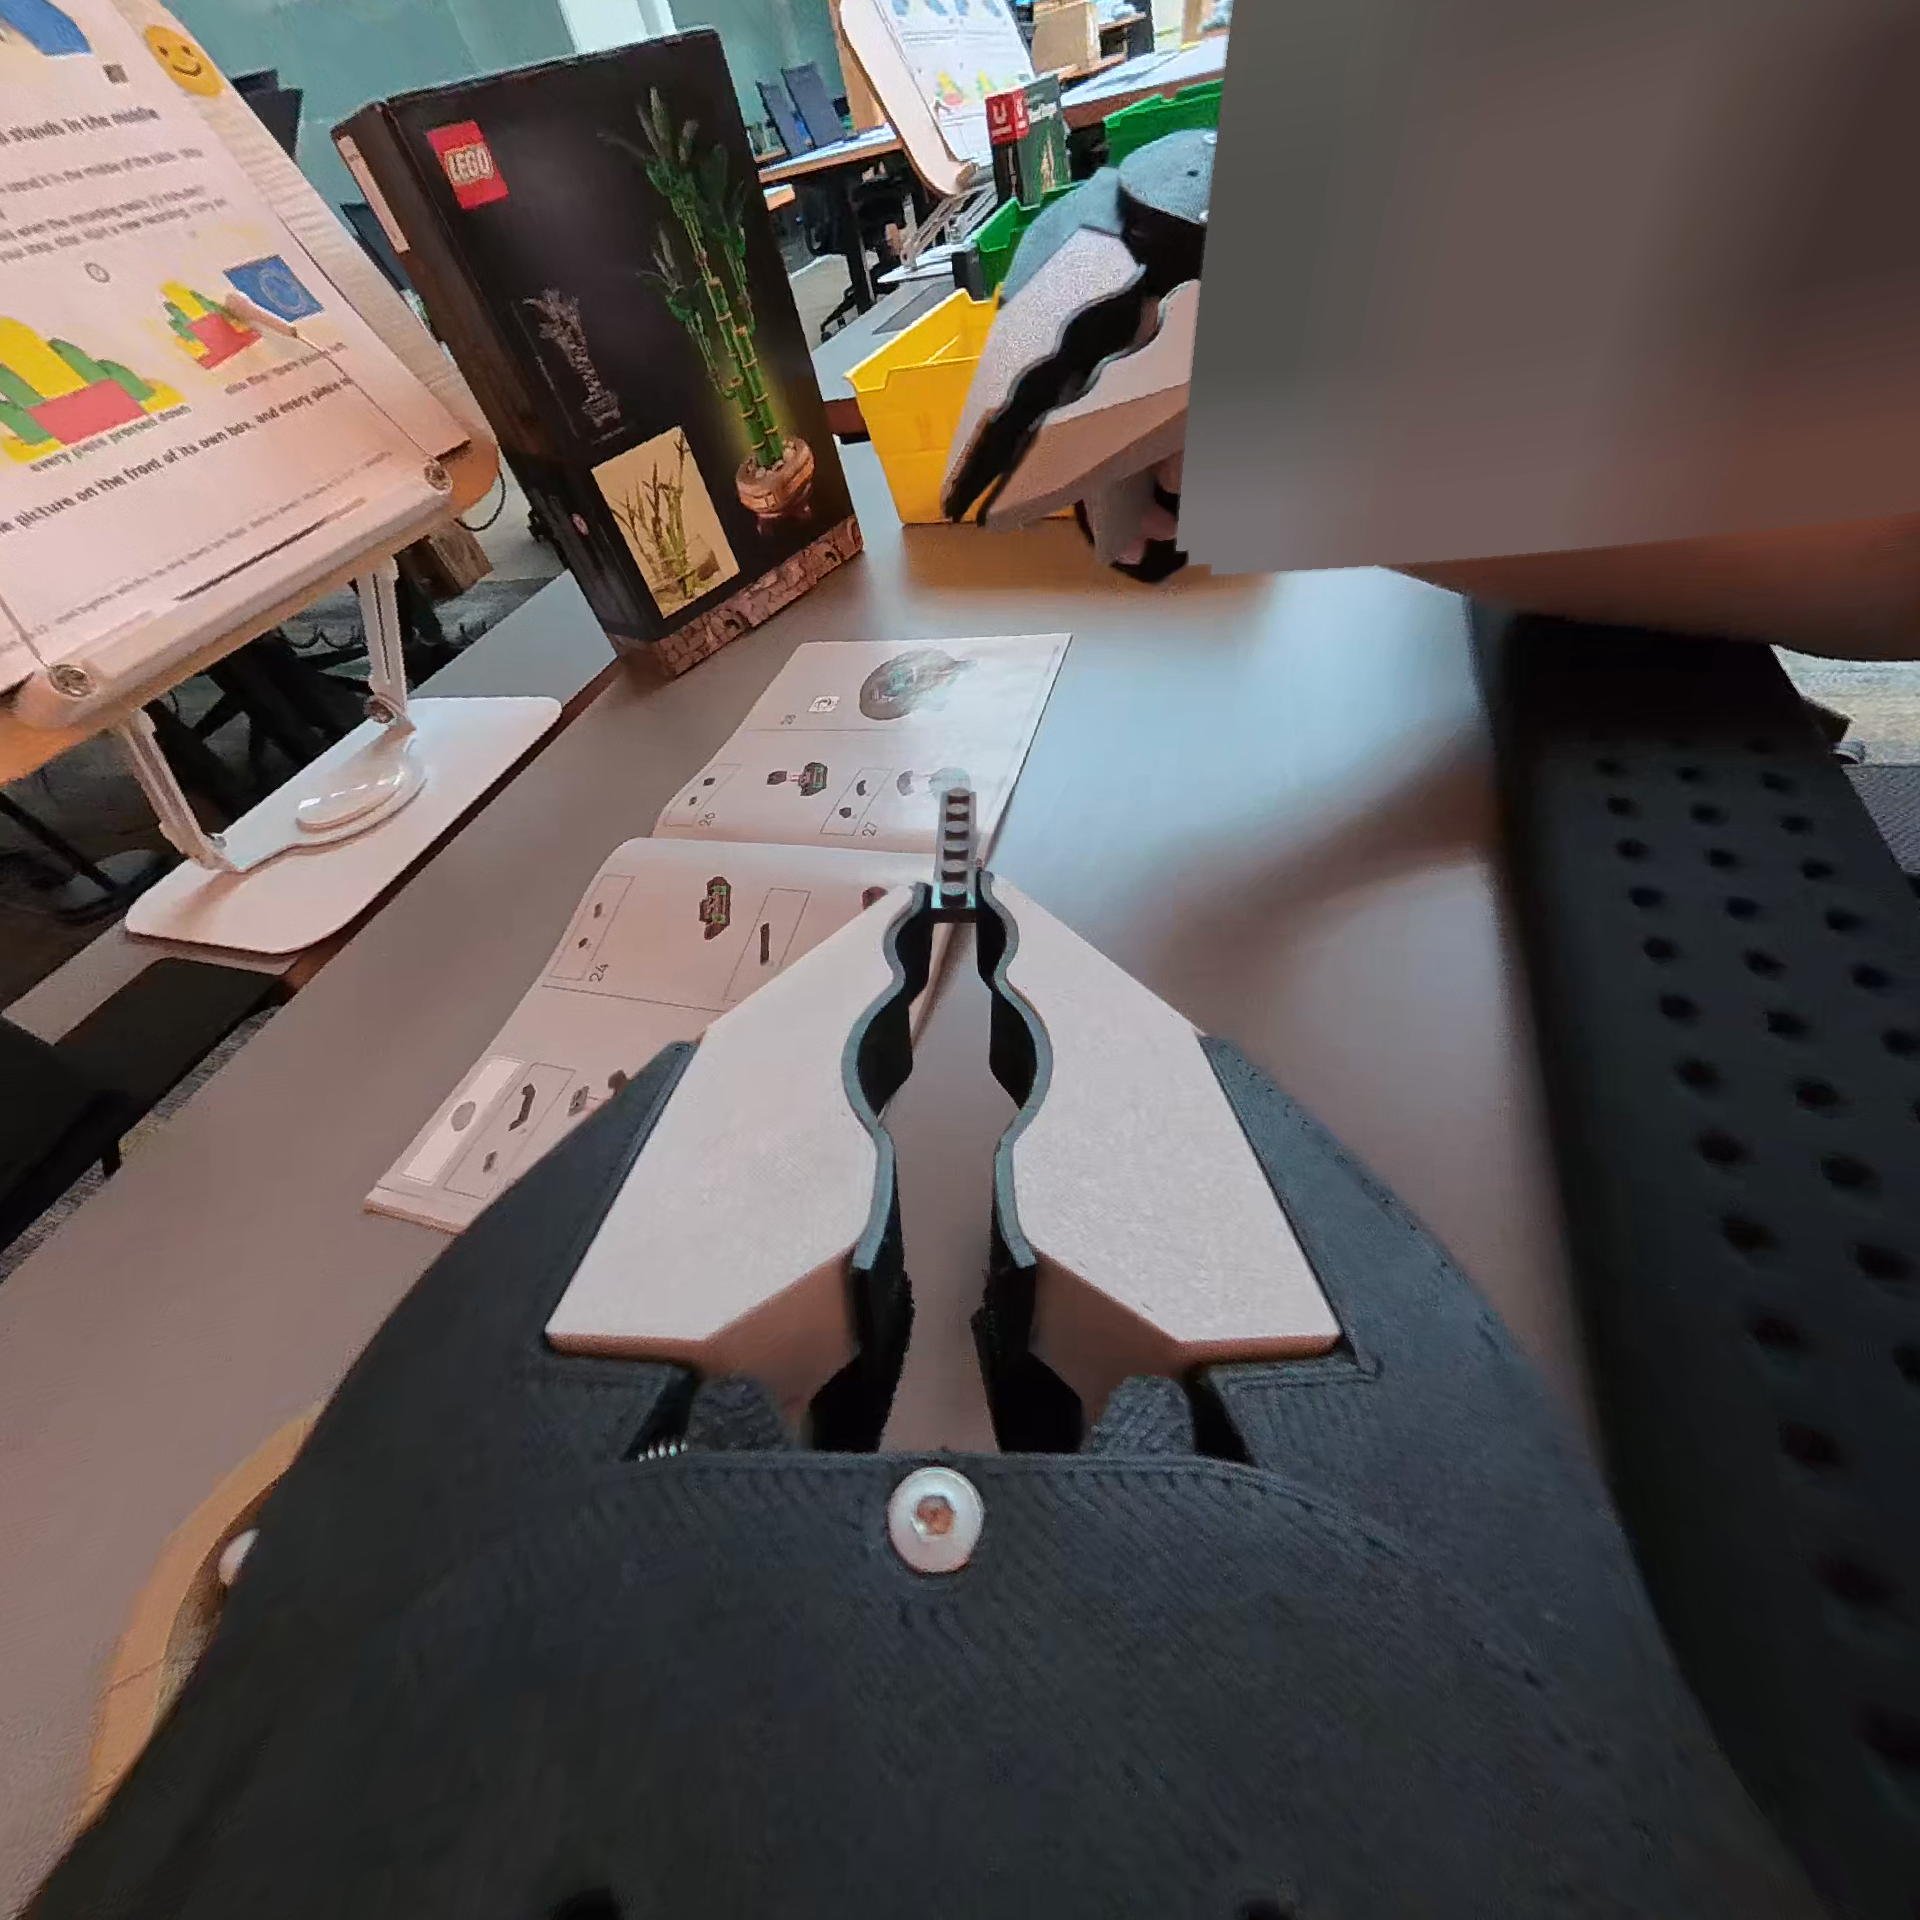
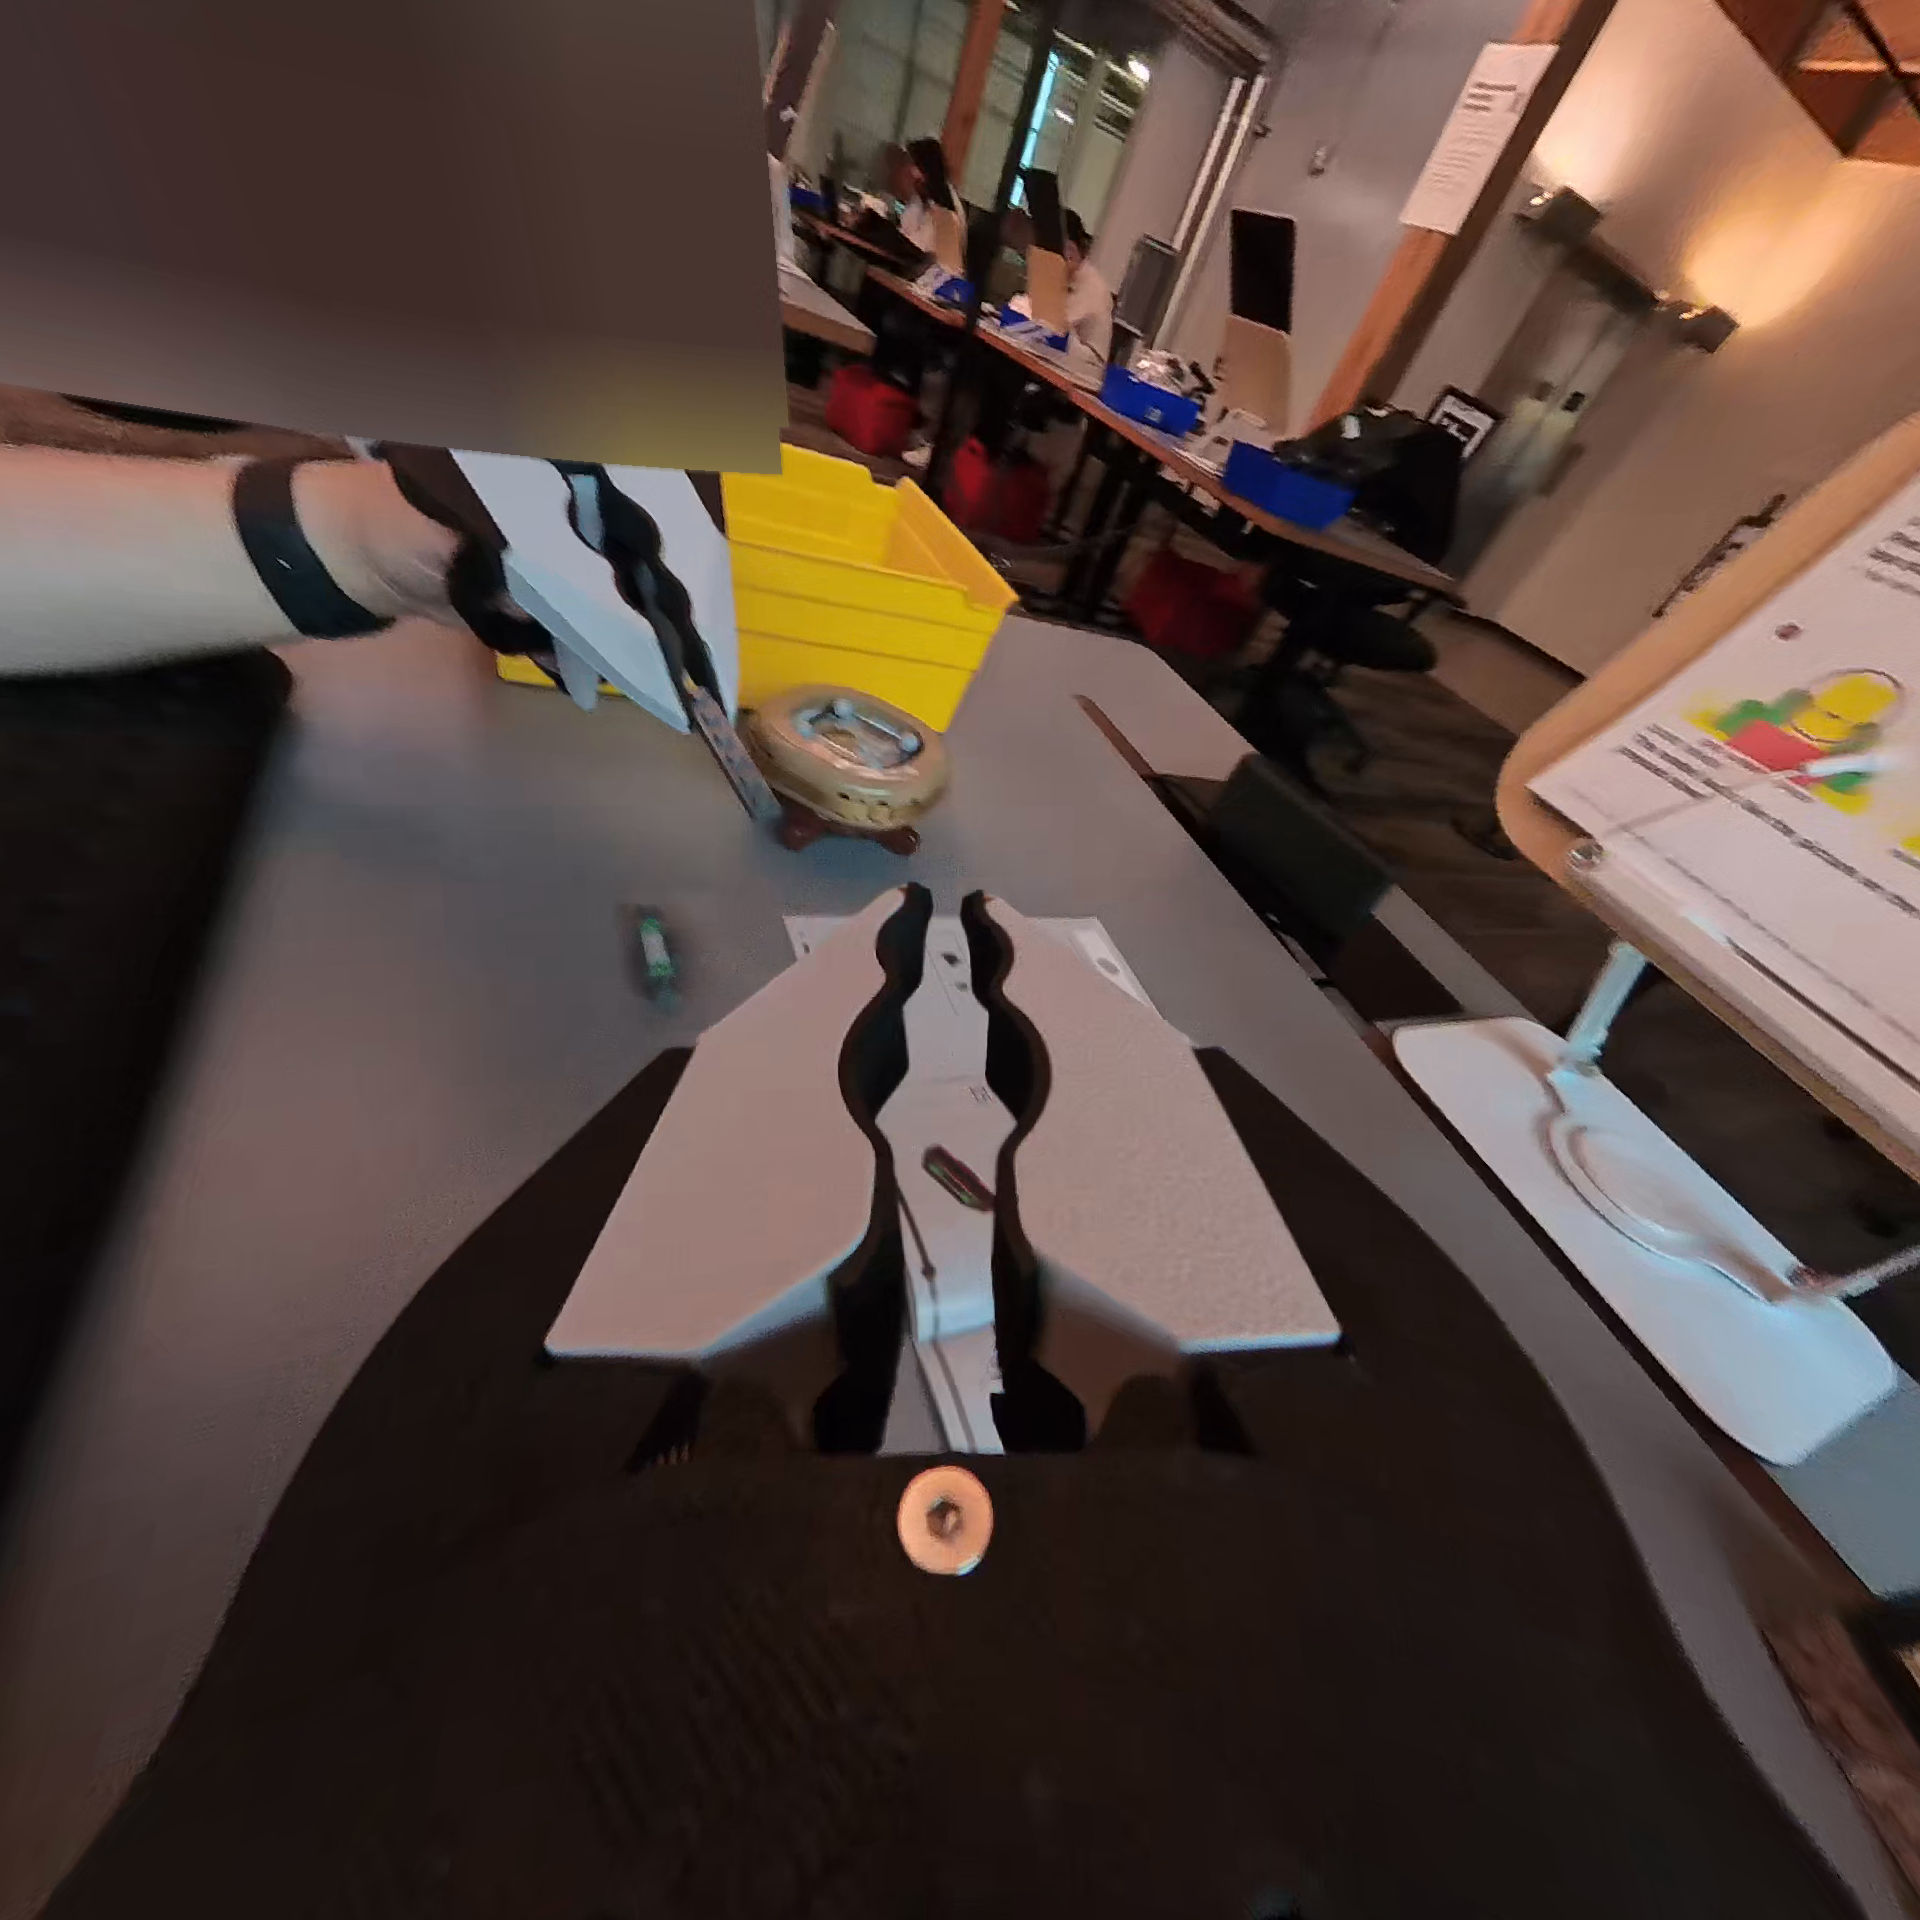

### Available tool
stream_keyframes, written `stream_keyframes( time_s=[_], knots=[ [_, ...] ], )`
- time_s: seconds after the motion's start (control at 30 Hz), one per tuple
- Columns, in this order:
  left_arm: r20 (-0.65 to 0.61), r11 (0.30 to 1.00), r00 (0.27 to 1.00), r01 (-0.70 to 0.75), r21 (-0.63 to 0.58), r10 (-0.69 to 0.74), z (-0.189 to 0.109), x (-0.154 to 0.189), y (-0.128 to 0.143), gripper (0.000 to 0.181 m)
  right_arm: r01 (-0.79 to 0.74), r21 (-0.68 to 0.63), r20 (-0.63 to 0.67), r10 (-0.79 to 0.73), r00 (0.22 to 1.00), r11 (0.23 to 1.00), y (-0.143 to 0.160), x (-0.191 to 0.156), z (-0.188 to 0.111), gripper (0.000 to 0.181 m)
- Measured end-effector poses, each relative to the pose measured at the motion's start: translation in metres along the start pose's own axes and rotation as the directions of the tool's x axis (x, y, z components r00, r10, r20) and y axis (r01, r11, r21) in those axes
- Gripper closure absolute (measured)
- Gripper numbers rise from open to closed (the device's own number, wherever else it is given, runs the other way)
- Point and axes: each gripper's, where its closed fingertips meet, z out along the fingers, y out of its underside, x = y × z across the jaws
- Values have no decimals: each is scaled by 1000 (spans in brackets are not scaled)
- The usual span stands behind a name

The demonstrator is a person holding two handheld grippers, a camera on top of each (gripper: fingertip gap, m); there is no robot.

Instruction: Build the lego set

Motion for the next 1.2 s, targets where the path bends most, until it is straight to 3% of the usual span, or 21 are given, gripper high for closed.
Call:
stream_keyframes(
  time_s=[0.17,0.33,0.43,0.57,0.63,0.8,1.07,1.2],
  knots=[
    [30,999,1000,7,-43,-5,-3,-7,8,175,-101,-12,50,102,994,995,22,2,-1,181],
    [16,992,1000,27,-123,-25,-5,-8,25,175,-196,-76,103,204,974,978,25,-10,12,181],
    [18,990,999,35,-134,-33,-7,-9,27,175,-158,-109,92,168,981,981,20,-16,19,181],
    [-19,988,998,57,-145,-60,-10,-5,30,175,-158,-99,205,176,963,982,8,-39,37,181],
    [-36,986,997,65,-153,-71,-10,-2,33,175,-142,-101,285,165,944,985,3,-58,53,167],
    [-57,984,995,70,-163,-80,-9,2,37,175,38,-192,278,17,960,981,9,-70,76,163],
    [-50,979,996,62,-192,-73,-9,1,42,175,-79,-97,16,81,997,992,4,5,12,171],
    [-67,980,995,65,-187,-79,-9,4,41,175,-133,-25,5,133,991,991,5,16,-12,171]
  ],
)
